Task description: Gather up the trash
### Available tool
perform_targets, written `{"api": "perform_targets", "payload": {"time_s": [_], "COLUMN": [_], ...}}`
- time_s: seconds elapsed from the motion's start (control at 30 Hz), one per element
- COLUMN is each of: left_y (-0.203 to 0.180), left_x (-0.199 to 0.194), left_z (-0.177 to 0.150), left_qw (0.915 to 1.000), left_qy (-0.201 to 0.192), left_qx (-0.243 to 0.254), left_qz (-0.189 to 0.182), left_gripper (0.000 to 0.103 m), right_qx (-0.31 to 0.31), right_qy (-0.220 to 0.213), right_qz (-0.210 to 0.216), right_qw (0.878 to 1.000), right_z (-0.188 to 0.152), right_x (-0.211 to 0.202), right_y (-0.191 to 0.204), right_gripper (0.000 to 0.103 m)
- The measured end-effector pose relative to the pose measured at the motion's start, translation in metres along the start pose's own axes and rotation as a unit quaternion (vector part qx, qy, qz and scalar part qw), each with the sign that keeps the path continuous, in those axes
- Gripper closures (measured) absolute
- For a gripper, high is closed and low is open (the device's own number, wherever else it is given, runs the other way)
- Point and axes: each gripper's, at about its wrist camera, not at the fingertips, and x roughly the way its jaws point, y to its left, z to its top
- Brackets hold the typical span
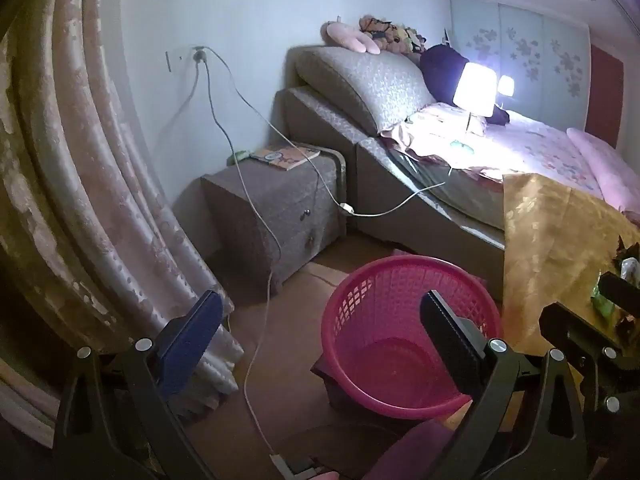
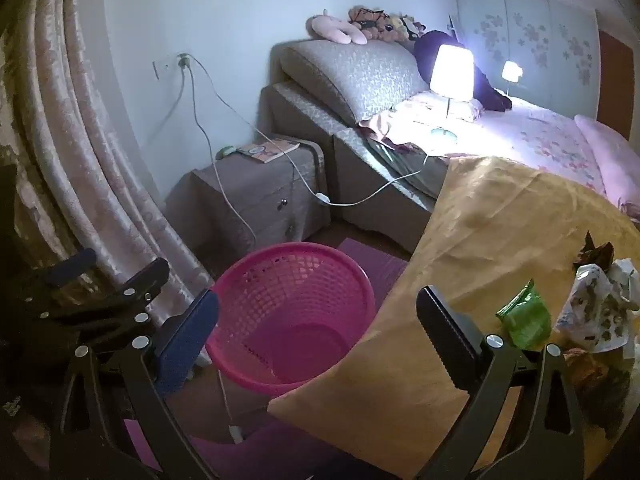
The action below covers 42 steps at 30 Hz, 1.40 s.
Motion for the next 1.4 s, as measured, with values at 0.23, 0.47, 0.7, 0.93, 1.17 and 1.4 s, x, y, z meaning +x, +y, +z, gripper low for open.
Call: {"api": "perform_targets", "payload": {"time_s": [0.23,0.47,0.7,0.93,1.17,1.4], "left_y": [0.009,0.014,0.018,0.018,0.018,0.02], "left_x": [0.018,0.017,0.018,0.021,0.021,0.022], "left_z": [0.004,0.003,0.003,0.003,0.002,0.001], "left_qw": [0.9995,0.9995,0.9994,0.9992,0.9992,0.999], "left_qy": [0.025,0.025,0.027,0.033,0.034,0.038], "left_qx": [-0.018,-0.019,-0.018,-0.016,-0.018,-0.019], "left_qz": [-0.002,0.009,0.01,0.013,0.014,0.016], "left_gripper": [0.008,0.008,0.008,0.008,0.008,0.008], "right_qx": [0.007,0.014,0.027,0.031,0.032,0.031], "right_qy": [0.012,0.019,0.019,0.018,0.018,0.018], "right_qz": [0.005,0.0,-0.006,-0.007,-0.007,-0.006], "right_qw": [1.0,1.0,0.999,0.999,0.999,0.999], "right_z": [-0.003,-0.006,-0.006,-0.008,-0.008,-0.009], "right_x": [0.006,0.015,0.017,0.017,0.017,0.017], "right_y": [0.002,0.011,0.0,-0.003,-0.004,-0.005], "right_gripper": [0.007,0.007,0.007,0.007,0.007,0.007]}}
